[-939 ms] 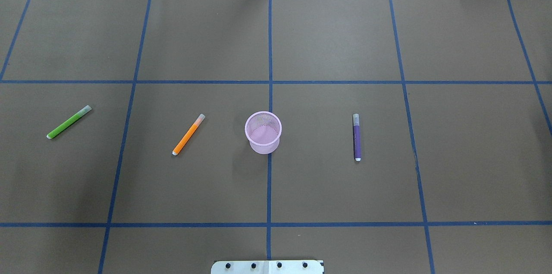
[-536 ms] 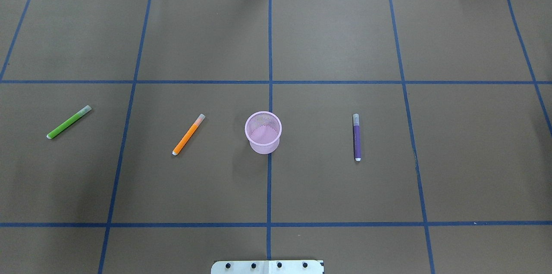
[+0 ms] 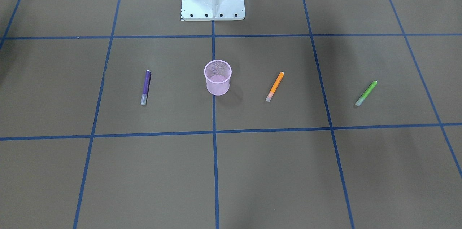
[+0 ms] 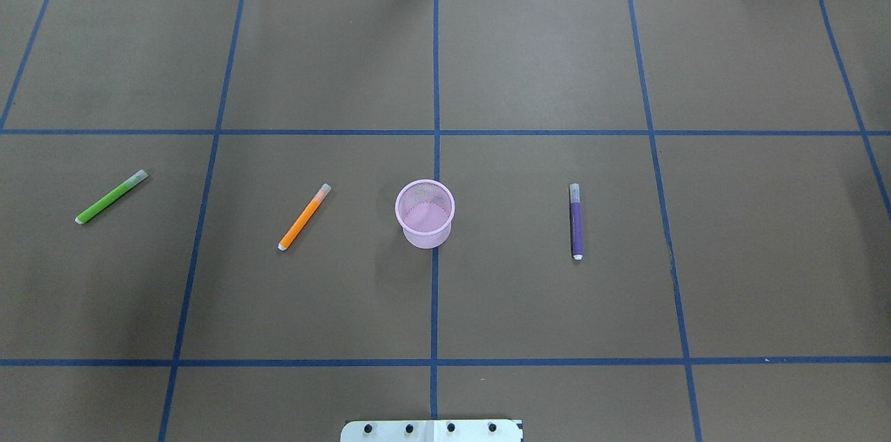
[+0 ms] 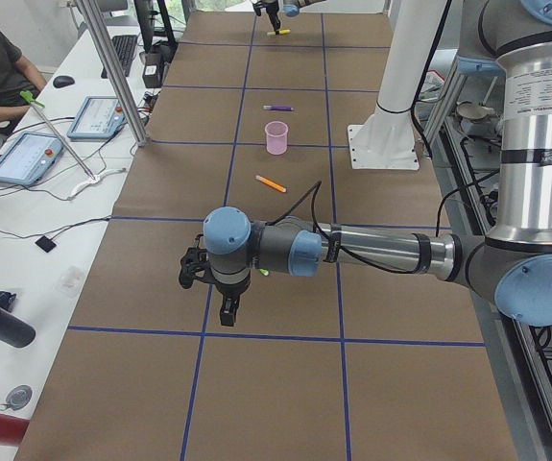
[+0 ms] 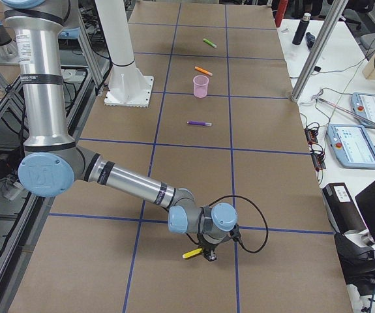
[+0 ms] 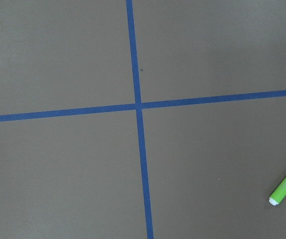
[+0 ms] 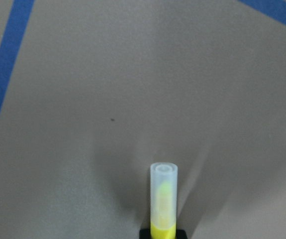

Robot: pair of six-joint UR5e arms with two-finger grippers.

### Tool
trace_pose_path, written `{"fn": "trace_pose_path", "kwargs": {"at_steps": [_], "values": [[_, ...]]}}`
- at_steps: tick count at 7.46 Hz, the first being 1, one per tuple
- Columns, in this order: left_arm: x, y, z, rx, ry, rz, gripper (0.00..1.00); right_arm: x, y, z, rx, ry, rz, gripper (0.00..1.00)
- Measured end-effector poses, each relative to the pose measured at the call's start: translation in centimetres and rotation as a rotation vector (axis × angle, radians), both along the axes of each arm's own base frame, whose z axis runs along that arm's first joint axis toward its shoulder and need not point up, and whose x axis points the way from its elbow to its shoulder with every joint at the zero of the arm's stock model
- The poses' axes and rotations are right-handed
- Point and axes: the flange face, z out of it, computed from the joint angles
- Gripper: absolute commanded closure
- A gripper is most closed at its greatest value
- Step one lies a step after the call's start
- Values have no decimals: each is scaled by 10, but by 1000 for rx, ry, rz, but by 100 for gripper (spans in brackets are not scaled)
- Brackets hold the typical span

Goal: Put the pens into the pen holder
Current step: 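Lift the yellow marker upright with the right gripper, then carry the yellow marker with the right gripper over the pink cup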

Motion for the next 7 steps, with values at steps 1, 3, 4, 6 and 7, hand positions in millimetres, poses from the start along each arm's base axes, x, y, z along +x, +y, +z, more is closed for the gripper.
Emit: {"fn": "trace_pose_path", "kwargs": {"at_steps": [1, 3, 4, 6, 7], "values": [[0, 0, -3, 7, 1, -1, 0, -2, -10, -26, -14, -8, 76, 100], [0, -1, -13, 40, 2, 0, 0, -15, -30, -90, -54, -33, 245, 100], [1, -1, -16, 57, 2, 1, 0, -34, -39, -132, -64, -55, 307, 100], [1, 0, -17, 92, 5, 1, 0, -110, -37, -243, -103, -109, 437, 100], [2, 0, -17, 99, 6, 2, 0, -151, -29, -294, -111, -135, 490, 100]]}}
